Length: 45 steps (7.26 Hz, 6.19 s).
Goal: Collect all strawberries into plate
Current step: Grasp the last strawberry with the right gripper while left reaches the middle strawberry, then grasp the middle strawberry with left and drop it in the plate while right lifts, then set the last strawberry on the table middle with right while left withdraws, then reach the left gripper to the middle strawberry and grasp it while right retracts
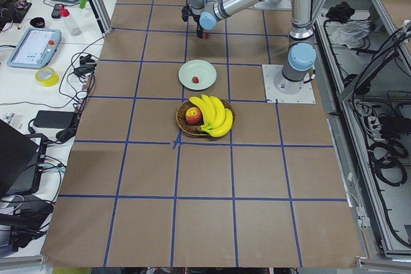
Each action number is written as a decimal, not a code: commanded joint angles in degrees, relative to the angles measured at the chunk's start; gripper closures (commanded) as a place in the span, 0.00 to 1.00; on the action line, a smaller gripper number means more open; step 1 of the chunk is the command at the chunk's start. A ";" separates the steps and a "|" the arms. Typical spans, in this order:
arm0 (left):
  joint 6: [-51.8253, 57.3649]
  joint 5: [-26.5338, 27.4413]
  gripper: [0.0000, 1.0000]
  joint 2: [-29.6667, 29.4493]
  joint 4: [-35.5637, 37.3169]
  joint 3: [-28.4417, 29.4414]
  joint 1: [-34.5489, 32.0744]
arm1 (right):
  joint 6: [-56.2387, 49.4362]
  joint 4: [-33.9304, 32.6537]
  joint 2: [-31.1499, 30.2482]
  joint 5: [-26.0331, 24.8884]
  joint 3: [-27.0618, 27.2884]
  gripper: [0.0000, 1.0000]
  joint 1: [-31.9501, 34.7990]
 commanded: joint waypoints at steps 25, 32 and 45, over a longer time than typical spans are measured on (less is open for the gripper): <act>28.90 9.62 0.00 4.35 -12.64 0.99 28.79 | 13.96 -0.09 9.01 7.93 -15.89 0.05 15.21; 2.41 -1.19 0.00 7.17 -13.02 5.22 11.97 | -11.10 41.15 -4.02 -4.80 -37.66 0.00 -2.89; -1.87 -1.02 0.13 -1.36 5.12 -2.69 0.49 | -8.82 43.10 -15.54 -5.97 -38.84 0.00 -5.98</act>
